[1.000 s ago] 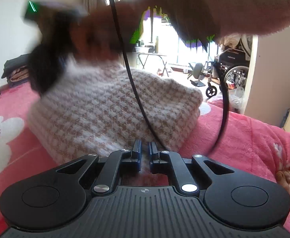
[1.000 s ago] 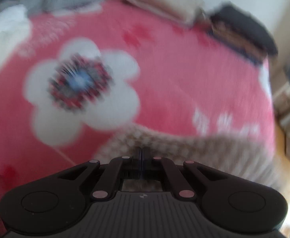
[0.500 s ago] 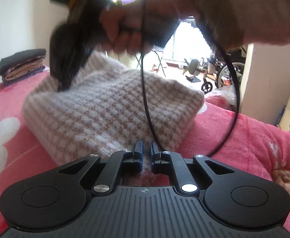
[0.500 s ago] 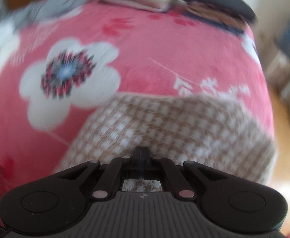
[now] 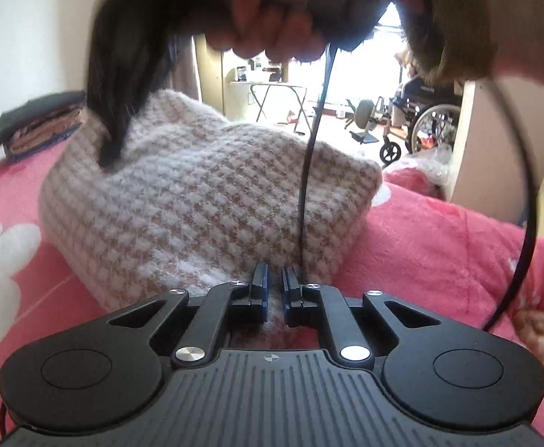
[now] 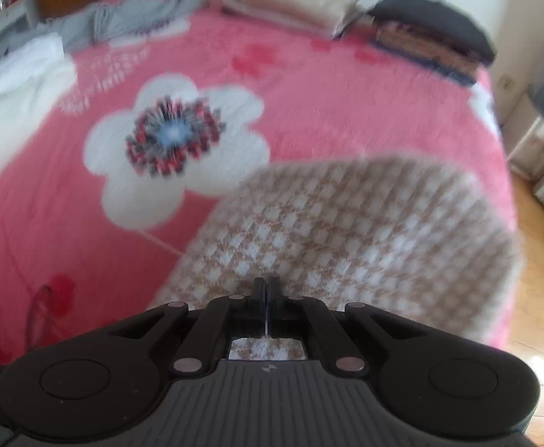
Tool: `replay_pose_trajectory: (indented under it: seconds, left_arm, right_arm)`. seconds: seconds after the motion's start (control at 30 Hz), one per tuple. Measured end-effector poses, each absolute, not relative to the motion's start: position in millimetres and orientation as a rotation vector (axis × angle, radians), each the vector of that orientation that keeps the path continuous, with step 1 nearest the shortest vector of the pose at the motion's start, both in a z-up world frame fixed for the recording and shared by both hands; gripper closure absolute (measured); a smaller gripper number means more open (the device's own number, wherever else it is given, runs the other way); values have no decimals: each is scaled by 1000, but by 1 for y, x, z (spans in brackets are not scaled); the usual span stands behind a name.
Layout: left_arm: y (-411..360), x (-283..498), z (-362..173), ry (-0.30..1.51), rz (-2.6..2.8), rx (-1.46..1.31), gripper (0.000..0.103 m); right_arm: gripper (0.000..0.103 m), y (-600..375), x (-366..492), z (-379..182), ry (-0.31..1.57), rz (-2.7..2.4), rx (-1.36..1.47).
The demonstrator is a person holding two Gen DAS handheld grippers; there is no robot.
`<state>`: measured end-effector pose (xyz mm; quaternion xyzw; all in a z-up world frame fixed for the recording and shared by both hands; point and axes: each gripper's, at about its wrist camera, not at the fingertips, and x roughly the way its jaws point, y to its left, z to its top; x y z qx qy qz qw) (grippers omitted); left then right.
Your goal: Fold clothes
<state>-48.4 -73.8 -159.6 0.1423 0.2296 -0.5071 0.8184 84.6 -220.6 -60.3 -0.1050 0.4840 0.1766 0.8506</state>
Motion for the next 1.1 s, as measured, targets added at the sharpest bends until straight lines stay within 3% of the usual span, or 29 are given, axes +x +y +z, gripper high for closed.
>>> replay_pose_trajectory:
  seconds: [0.07,0.17,0.3,0.57,0.63,0.8,0.97,1.1]
  left_arm:
    - [-74,-49,-160,496,-1075,298,94]
    - [-75,-49,-161,490,-1069,315,94]
    - [-64,-57,-147,483,-1081,323,94]
    - [-45,-41,-125,511,-1025,300,94]
    - [-42,-34,-121,525,-1003,291,94]
    - [-48,-15,-111,537,-975,291,94]
    - [-64,7,-99,528,-969,309,93]
    - [-78,25,-90,522,-964,323,93]
  right_arm:
    - [103,-216,75,-52,1005,411,-218]
    - [103,-209,73,-118,1061,408,-322]
    - [103,-204,65,-85,1052,396,-296]
    - [103,-224,15,-124,1071,457,-188]
    - [103,-237,18,-119,1070,440,-47]
    - [103,-245,-22,-84,1026,476,-28]
    - [103,-248,-33,-143,1045,373,-1]
    - [103,-264,-50,-104,961,338,46]
